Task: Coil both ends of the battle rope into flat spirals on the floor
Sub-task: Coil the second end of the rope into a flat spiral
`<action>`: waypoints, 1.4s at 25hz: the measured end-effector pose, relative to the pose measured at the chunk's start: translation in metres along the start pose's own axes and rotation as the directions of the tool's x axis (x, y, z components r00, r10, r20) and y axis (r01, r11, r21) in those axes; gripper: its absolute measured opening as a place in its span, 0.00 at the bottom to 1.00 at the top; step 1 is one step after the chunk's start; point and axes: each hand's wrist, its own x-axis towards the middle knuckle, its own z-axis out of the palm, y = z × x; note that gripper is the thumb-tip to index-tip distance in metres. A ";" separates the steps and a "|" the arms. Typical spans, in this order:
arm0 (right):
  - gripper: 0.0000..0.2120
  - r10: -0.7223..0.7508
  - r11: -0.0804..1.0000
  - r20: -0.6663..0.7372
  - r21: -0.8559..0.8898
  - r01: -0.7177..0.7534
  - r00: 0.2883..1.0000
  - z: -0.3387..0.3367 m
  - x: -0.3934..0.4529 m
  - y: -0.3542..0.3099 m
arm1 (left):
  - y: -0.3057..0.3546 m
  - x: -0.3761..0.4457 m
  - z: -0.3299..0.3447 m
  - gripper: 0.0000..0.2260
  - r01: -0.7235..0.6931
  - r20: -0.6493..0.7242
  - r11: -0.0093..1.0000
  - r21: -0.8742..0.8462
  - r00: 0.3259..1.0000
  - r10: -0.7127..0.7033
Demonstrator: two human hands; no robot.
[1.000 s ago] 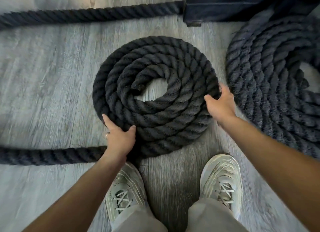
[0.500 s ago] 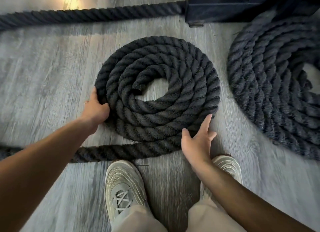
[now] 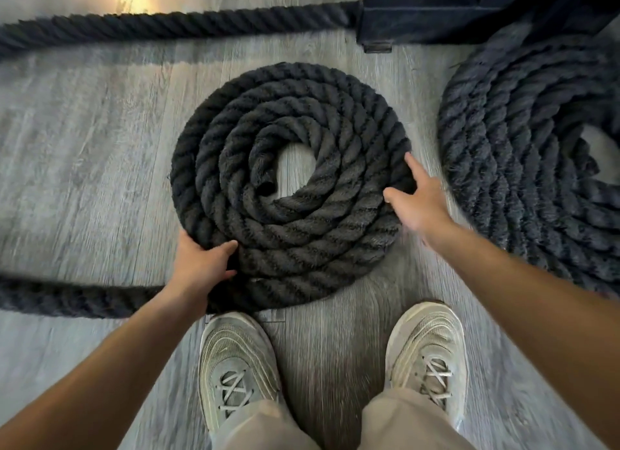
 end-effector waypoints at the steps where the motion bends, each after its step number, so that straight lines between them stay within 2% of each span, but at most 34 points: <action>1: 0.37 0.002 1.000 -0.057 0.009 -0.001 0.998 0.011 -0.010 0.003 | 0.004 0.004 0.001 0.24 0.029 -0.018 1.000 0.000 0.999 -0.029; 3: 0.36 0.041 0.999 -0.178 0.035 -0.035 0.983 0.040 -0.043 0.016 | 0.016 0.014 0.000 0.28 0.075 -0.084 0.996 0.043 0.994 -0.072; 5: 0.39 0.058 0.997 -0.218 0.065 -0.045 0.974 0.067 -0.082 0.029 | 0.032 0.027 -0.006 0.34 0.009 -0.133 0.989 0.147 0.991 0.011; 8: 0.43 0.102 0.992 -0.156 0.083 -0.090 0.983 0.086 -0.110 0.039 | 0.060 0.044 -0.012 0.33 -0.147 -0.069 0.977 0.157 0.985 0.159; 12: 0.44 0.124 0.992 -0.079 0.005 -0.124 0.989 0.080 -0.098 0.037 | 0.066 0.050 -0.019 0.31 -0.158 0.019 0.943 0.293 0.987 0.159; 13: 0.43 0.094 0.996 -0.071 -0.007 -0.094 0.993 0.076 -0.092 0.037 | 0.061 0.048 -0.020 0.29 -0.157 0.016 0.947 0.280 0.987 0.159; 16: 0.41 0.004 0.999 -0.056 -0.052 -0.007 0.998 0.051 -0.060 0.033 | 0.045 0.032 -0.010 0.18 -0.083 -0.019 0.994 0.067 0.996 0.084; 18: 0.39 0.007 0.996 -0.033 -0.084 -0.010 0.999 0.027 -0.021 0.024 | 0.030 0.014 0.003 0.14 -0.015 0.015 1.000 -0.011 1.000 0.016; 21: 0.35 0.059 0.991 -0.056 -0.117 -0.066 0.997 -0.002 0.023 0.004 | 0.008 -0.010 0.020 0.19 0.039 0.095 0.997 -0.072 0.995 -0.032; 24: 0.32 0.044 0.996 -0.133 -0.068 -0.053 0.990 0.005 0.012 0.006 | 0.008 -0.013 0.025 0.24 0.060 0.073 0.989 -0.133 0.996 -0.051; 28: 0.37 0.083 0.996 -0.181 -0.018 -0.088 0.980 0.046 -0.072 0.039 | 0.043 0.014 0.001 0.39 0.008 -0.093 1.000 0.017 0.996 -0.007; 32: 0.45 0.101 0.995 -0.124 0.025 -0.099 0.987 0.073 -0.115 0.046 | 0.079 0.038 -0.016 0.34 -0.071 -0.008 0.989 0.132 0.997 0.073; 35: 0.45 0.150 0.988 -0.077 0.041 -0.147 0.986 0.079 -0.112 0.042 | 0.081 0.042 -0.009 0.31 -0.125 0.040 0.972 0.198 0.992 0.120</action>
